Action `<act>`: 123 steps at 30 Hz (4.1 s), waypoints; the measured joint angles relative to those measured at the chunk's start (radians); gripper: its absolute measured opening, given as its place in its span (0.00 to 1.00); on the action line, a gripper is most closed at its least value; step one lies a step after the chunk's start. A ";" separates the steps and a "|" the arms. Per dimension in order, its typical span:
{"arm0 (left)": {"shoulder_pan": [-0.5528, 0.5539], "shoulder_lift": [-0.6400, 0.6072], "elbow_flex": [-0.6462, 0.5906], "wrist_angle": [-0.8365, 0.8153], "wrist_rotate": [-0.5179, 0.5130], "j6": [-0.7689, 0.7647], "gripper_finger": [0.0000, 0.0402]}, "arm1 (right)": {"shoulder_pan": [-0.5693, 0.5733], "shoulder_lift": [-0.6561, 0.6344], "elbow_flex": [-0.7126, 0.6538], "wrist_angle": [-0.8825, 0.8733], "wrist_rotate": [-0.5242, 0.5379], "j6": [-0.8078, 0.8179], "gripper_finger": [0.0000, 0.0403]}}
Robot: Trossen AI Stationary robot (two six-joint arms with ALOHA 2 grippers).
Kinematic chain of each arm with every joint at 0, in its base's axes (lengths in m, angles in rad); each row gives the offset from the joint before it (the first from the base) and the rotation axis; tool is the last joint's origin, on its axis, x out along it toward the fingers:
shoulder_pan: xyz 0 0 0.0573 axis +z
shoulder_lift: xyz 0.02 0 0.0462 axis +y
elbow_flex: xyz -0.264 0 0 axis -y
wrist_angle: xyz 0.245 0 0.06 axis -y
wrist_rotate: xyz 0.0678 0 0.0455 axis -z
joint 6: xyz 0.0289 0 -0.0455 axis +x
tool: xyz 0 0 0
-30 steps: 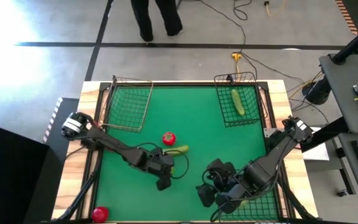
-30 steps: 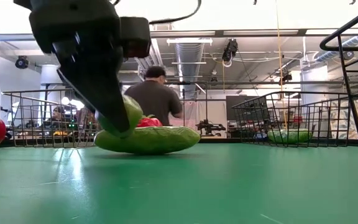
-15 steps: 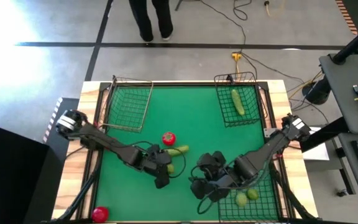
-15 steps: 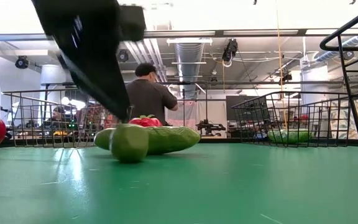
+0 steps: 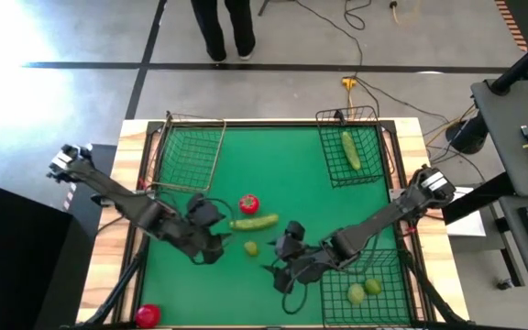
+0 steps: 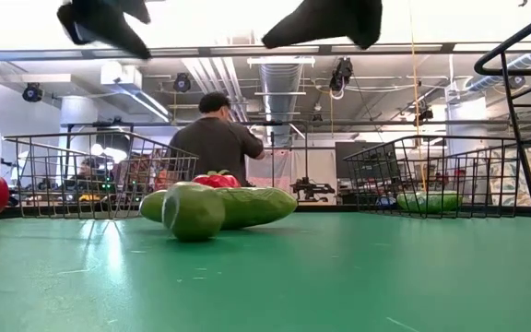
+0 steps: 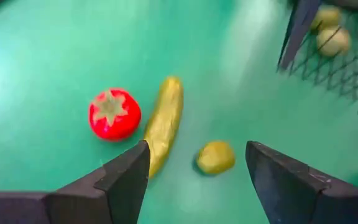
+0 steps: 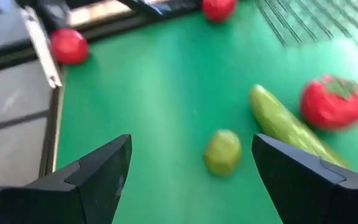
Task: Sort produce into baskets
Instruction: Put the lime into the bottom right wire basket, then put the cucumber into the top right wire basket
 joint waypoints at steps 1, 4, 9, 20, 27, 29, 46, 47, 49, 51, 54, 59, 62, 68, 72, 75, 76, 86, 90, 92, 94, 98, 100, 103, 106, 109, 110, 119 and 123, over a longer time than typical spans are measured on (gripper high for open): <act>-0.014 -0.016 0.000 0.001 -0.023 -0.009 0.61 | -0.005 0.004 -0.031 0.072 -0.002 -0.032 0.81; -0.051 -0.049 0.000 0.006 -0.082 -0.030 0.61 | -0.024 0.037 -0.077 0.174 -0.007 -0.078 0.81; -0.078 -0.057 0.000 0.007 -0.124 -0.044 0.61 | -0.051 0.157 -0.033 0.189 -0.015 -0.111 0.81; -0.080 -0.003 -0.001 -0.010 -0.123 -0.097 0.61 | -0.122 0.380 0.218 -0.071 -0.018 -0.077 0.80; -0.104 -0.046 -0.001 -0.083 -0.125 -0.134 0.61 | -0.144 0.442 0.267 -0.094 -0.137 -0.041 0.80; -0.115 -0.087 0.001 -0.125 -0.141 -0.154 0.61 | -0.144 0.448 0.268 -0.095 -0.134 0.004 0.80; -0.191 -0.396 0.011 -0.182 -0.253 -0.052 0.61 | -0.154 0.443 0.312 -0.203 -0.149 0.219 0.41; -0.191 -0.402 0.011 -0.182 -0.253 -0.048 0.61 | -0.154 0.438 0.339 -0.245 -0.153 0.235 0.38; -0.191 -0.412 0.011 -0.185 -0.253 -0.035 0.61 | -0.153 0.422 0.420 -0.367 -0.167 0.255 0.37; -0.192 -0.423 0.011 -0.202 -0.253 -0.022 0.61 | -0.145 0.397 0.524 -0.510 -0.175 0.258 0.37; -0.192 -0.439 0.011 -0.239 -0.253 -0.020 0.61 | -0.116 0.354 0.699 -0.746 -0.172 0.265 0.37; -0.192 -0.446 0.011 -0.251 -0.222 -0.027 0.61 | 0.006 0.282 0.891 -1.107 -0.117 0.450 0.40; -0.192 -0.433 0.011 -0.251 -0.184 -0.013 0.61 | 0.104 0.254 0.926 -1.281 -0.058 0.665 0.40; -0.192 -0.385 0.011 -0.239 -0.089 -0.051 0.61 | 0.298 0.234 0.872 -1.405 -0.070 1.072 0.38; -0.193 -0.346 0.011 -0.229 -0.062 -0.039 0.61 | 0.369 0.233 0.815 -1.408 -0.246 1.318 0.40; -0.192 -0.319 0.011 -0.229 -0.093 -0.036 0.61 | 0.390 0.234 0.738 -1.408 -0.344 1.429 0.40; -0.192 -0.311 0.011 -0.228 -0.117 -0.033 0.61 | 0.390 0.234 0.705 -1.409 -0.363 1.478 0.40; -0.191 -0.301 0.039 -0.187 -0.175 -0.009 0.61 | 0.307 0.221 0.361 -1.321 -0.782 1.454 0.42; -0.191 -0.312 0.049 -0.187 -0.146 -0.009 0.61 | 0.294 0.181 0.249 -1.183 -0.791 1.387 0.43; -0.193 -0.313 0.049 -0.187 -0.117 -0.013 0.61 | 0.293 0.159 0.192 -1.146 -0.794 1.406 0.44; -0.197 -0.313 0.049 -0.187 -0.078 -0.018 0.61 | 0.296 0.137 0.145 -1.142 -0.793 1.478 0.44; -0.217 -0.311 0.049 -0.186 -0.036 -0.020 0.61 | 0.309 0.090 0.074 -1.115 -0.795 1.589 0.44; -0.230 -0.312 0.049 -0.185 -0.034 -0.020 0.61 | 0.313 0.070 0.064 -1.103 -0.780 1.629 0.45; -0.248 -0.315 0.049 -0.185 -0.034 -0.020 0.61 | 0.315 0.043 0.071 -1.105 -0.697 1.659 0.50; -0.261 -0.318 0.049 -0.183 -0.034 -0.020 0.61 | 0.315 0.020 0.079 -1.102 -0.677 1.650 0.58; -0.270 -0.318 0.049 -0.183 -0.021 -0.018 0.61 | 0.316 -0.011 0.101 -1.109 -0.734 1.635 0.66; -0.270 -0.318 0.049 -0.182 -0.010 -0.013 0.61 | 0.318 -0.022 0.114 -1.108 -0.750 1.634 0.69; -0.272 -0.318 0.046 -0.216 0.010 0.020 0.61 | 0.302 -0.076 0.407 -1.133 -0.462 1.655 0.78; -0.272 -0.302 0.045 -0.216 0.009 0.067 0.61 | 0.230 -0.039 0.499 -1.197 -0.256 1.443 0.75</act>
